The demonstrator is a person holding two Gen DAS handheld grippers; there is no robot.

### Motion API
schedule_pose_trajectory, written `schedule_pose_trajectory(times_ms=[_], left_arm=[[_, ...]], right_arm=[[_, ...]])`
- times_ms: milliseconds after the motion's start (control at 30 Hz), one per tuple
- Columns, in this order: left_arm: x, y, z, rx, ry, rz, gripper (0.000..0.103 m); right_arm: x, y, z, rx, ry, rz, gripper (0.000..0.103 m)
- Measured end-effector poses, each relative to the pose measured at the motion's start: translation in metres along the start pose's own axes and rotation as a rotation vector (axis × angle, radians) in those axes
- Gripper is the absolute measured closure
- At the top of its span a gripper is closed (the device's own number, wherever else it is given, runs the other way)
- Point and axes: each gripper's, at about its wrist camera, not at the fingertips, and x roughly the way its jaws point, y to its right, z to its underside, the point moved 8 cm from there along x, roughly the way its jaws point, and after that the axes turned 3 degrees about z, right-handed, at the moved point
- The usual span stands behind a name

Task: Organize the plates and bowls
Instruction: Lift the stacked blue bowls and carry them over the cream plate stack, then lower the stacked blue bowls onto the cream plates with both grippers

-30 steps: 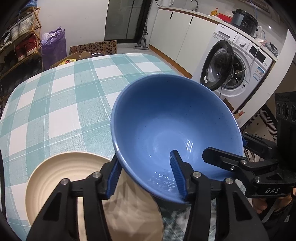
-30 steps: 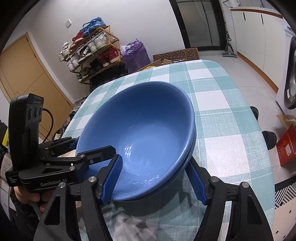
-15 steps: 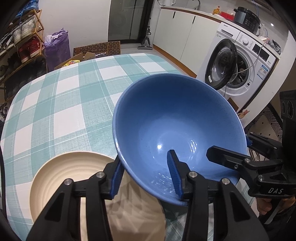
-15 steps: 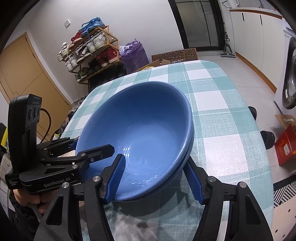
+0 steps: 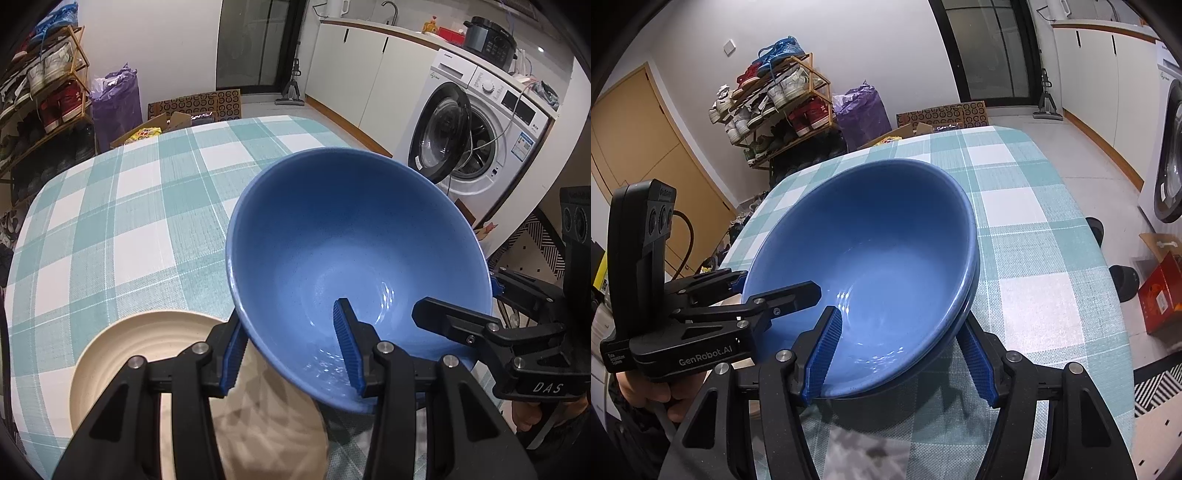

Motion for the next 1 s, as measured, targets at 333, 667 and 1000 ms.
schedule_pose_trajectory(times_ms=[333,667,1000], left_arm=[[-0.023,0.007,-0.013,0.017,0.050,0.005,0.059],[-0.056,0.005,-0.021,0.021,0.103,-0.008,0.058],[-0.089,-0.014,-0.020,-0.001,0.156,-0.039,0.058]], right_arm=[[-0.024,-0.005,-0.011,-0.016,0.047,0.009,0.037],[-0.056,-0.027,-0.026,-0.052,0.096,0.005,0.037],[-0.079,-0.062,-0.035,-0.111,0.124,-0.012,0.037]])
